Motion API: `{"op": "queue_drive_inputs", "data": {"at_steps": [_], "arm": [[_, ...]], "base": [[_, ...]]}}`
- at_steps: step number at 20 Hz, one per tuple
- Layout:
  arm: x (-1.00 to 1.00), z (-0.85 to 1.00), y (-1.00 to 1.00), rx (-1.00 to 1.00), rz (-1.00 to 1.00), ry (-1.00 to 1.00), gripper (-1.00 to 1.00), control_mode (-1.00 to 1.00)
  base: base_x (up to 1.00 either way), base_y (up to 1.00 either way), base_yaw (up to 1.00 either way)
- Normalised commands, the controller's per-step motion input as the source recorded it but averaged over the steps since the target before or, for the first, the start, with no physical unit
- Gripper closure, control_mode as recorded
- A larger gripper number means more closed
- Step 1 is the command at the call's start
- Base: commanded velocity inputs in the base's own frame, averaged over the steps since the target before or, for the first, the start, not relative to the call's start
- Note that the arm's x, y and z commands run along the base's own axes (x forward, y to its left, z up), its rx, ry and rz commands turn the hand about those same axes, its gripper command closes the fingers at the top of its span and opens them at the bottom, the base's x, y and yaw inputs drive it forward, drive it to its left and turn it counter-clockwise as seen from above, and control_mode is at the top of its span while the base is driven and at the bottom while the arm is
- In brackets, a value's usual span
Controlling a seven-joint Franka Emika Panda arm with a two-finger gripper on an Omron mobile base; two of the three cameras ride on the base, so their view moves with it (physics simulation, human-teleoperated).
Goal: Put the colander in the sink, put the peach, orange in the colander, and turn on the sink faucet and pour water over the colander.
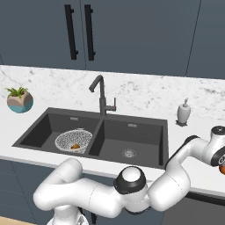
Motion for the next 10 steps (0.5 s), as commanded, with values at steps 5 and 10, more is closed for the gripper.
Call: {"op": "queue_drive_inputs", "data": {"at_steps": [5,10], "arm": [[0.00,0.00,0.00,0.00,0.00,0.00,1.00,-1.00],[-0.12,0.21,0.12,0.00,0.00,0.00,1.00,-1.00]], "base": [[0.00,0.00,0.00],[0.00,0.00,0.00]]}}
